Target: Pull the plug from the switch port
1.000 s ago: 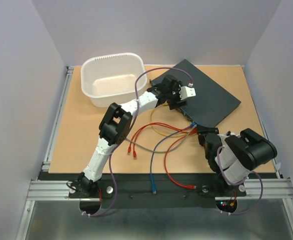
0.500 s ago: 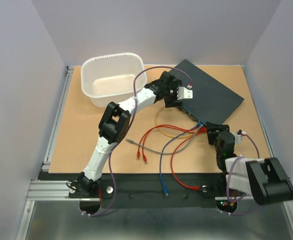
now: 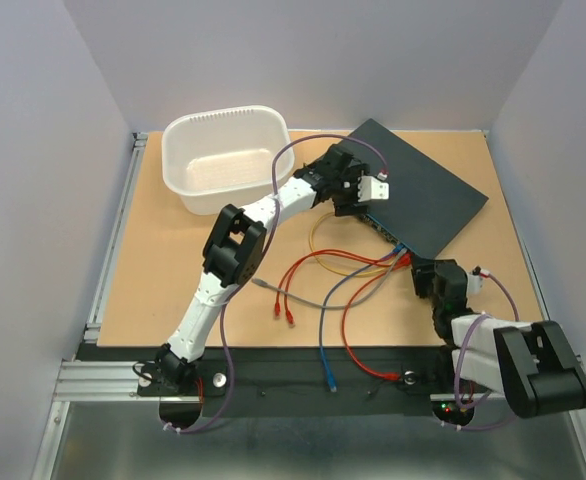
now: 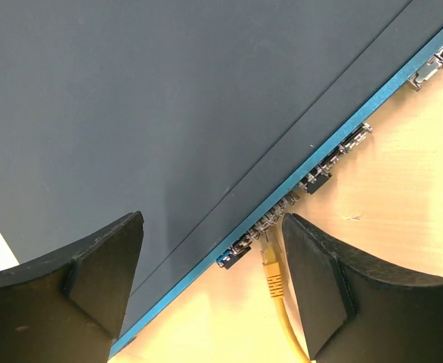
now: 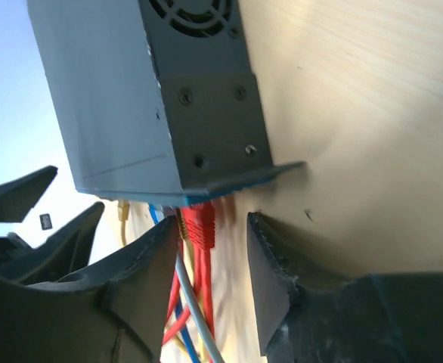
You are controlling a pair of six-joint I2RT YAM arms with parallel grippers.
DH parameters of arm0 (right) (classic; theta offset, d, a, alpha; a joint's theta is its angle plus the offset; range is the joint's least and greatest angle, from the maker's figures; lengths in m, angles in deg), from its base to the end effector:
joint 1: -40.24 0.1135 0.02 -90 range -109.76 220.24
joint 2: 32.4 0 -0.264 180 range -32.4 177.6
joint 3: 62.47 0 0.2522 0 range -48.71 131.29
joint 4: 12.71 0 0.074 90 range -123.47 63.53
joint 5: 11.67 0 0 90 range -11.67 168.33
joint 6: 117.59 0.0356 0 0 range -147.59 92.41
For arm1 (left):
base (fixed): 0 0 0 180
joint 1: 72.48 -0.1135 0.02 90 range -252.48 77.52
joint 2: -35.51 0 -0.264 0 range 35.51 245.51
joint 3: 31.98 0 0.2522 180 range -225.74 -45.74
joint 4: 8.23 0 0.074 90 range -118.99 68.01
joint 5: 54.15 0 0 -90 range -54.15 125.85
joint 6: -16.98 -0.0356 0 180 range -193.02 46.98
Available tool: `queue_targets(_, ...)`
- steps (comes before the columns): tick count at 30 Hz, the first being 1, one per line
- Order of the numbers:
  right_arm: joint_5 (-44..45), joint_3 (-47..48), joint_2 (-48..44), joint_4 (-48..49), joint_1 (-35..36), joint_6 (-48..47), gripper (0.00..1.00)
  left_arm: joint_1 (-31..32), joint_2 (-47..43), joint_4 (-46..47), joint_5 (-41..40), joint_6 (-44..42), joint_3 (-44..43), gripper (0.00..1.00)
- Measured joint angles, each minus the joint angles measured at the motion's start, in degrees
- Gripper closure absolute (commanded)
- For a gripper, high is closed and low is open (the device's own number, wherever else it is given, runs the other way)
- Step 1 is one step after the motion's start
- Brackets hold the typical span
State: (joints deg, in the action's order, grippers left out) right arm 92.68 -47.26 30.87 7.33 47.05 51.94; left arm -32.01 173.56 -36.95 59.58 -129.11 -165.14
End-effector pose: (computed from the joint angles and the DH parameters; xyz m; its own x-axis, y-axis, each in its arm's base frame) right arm 0.1655 0.0109 0.1107 0.0159 0.9613 -0.2749 0.4773 0.2343 0.8469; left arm 0.4140 -0.3720 0.2095 0.4698 0.5979 -0.6495 0.8232 -0.0310 0.5669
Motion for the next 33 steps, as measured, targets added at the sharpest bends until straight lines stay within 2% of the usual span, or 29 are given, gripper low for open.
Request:
queue_targets(4, -0.1, 2.1, 6.9, 4.4, 0.0, -0.3, 0.59, 0.0, 0.0, 0.1, 0.4, 0.5, 0.0, 0.16)
queue_targets(9, 1.0, 2.2, 6.7, 5.2, 0.0, -1.3, 0.67, 0.1, 0.0, 0.1, 1.4, 1.6, 0.0, 0.16)
queue_targets(13, 1.6, 1.7, 5.4, 5.2, 0.0, -1.3, 0.68, 0.1, 0.0, 0.1, 1.4, 2.0, 0.0, 0.16)
queue_targets(21, 1.6, 1.7, 9.4, 7.8, 0.0, -1.7, 0.67, 0.1, 0.0, 0.2, 1.3, 2.4, 0.0, 0.16)
queue_targets(33, 1.8, 1.3, 13.7, 14.5, 0.4, -1.7, 0.76, 0.8, 0.0, 0.5, 1.3, 2.6, 0.0, 0.16)
